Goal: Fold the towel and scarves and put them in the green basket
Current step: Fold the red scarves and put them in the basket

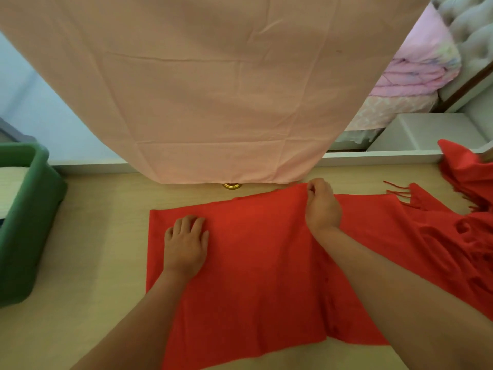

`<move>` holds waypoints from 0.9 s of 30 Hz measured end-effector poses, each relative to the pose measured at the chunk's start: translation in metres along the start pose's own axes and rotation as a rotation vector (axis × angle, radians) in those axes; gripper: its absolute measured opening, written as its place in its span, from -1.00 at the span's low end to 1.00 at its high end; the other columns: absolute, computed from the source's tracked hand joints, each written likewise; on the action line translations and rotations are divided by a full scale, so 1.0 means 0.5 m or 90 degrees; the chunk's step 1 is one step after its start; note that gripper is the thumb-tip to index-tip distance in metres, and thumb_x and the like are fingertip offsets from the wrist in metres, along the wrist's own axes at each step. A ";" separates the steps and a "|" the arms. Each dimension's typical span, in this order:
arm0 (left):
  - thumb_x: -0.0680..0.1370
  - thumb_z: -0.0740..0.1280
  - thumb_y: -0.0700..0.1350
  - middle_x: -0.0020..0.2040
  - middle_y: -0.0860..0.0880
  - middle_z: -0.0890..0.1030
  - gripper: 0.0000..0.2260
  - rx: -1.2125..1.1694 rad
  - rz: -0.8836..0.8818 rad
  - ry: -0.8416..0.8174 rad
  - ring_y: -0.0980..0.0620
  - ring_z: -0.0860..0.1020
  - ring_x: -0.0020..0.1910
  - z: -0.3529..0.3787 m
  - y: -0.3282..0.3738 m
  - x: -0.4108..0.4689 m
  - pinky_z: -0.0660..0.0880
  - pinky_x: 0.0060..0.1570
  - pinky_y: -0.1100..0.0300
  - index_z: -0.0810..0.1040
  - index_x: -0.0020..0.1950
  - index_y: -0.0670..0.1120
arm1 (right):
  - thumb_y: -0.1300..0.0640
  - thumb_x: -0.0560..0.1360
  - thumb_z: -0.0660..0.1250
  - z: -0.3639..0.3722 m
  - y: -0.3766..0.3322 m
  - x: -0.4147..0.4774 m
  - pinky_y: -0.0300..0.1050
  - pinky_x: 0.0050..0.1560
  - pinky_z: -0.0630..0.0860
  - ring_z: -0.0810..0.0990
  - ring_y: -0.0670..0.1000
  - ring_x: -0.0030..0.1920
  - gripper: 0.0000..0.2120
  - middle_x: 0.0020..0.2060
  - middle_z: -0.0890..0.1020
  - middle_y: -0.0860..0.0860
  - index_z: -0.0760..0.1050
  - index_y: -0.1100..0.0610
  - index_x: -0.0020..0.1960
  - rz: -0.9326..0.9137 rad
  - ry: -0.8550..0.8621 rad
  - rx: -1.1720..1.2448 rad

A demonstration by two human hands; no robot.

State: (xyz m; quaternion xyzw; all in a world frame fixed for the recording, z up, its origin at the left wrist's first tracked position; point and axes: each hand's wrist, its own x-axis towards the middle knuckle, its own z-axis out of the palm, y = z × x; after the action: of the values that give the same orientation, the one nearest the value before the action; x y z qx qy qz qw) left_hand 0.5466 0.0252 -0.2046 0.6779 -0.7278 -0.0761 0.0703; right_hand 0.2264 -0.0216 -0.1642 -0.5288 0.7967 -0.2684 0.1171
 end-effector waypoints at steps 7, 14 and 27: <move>0.49 -0.28 0.38 0.62 -0.04 -0.16 -0.25 0.050 -0.113 -0.141 -0.13 -0.24 0.57 0.023 -0.014 0.001 -0.25 0.44 -0.33 -0.17 0.61 0.05 | 0.10 0.49 0.36 0.038 0.018 -0.058 0.18 0.21 0.40 0.43 0.20 0.27 -0.59 0.34 0.42 0.18 0.43 0.09 0.32 -0.146 -0.054 -0.209; 0.52 -0.23 0.36 0.61 -0.13 -0.15 -0.23 0.110 -0.131 -0.134 -0.15 -0.23 0.57 0.014 -0.077 0.014 -0.32 0.42 -0.32 -0.15 0.61 -0.07 | -0.09 0.62 0.15 0.052 0.045 -0.115 0.11 0.55 0.07 0.14 0.11 0.55 -0.45 0.57 0.15 0.12 0.19 0.06 0.55 -0.143 -0.238 -0.197; 0.53 -0.16 0.35 0.62 -0.02 -0.12 -0.31 0.048 -0.001 -0.171 -0.10 -0.17 0.59 0.005 -0.055 -0.041 -0.27 0.45 -0.21 -0.09 0.61 0.08 | -0.25 0.55 -0.15 0.026 0.031 -0.226 0.13 0.57 -0.08 -0.04 0.05 0.60 -0.35 0.60 0.04 0.02 0.00 -0.10 0.61 -0.273 -0.353 -0.305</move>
State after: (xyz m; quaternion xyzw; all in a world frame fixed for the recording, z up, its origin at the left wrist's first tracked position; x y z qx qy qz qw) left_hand 0.5745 0.0438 -0.2127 0.6642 -0.7326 -0.1389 -0.0534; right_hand 0.2669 0.0815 -0.1945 -0.7471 0.6468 0.0585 0.1418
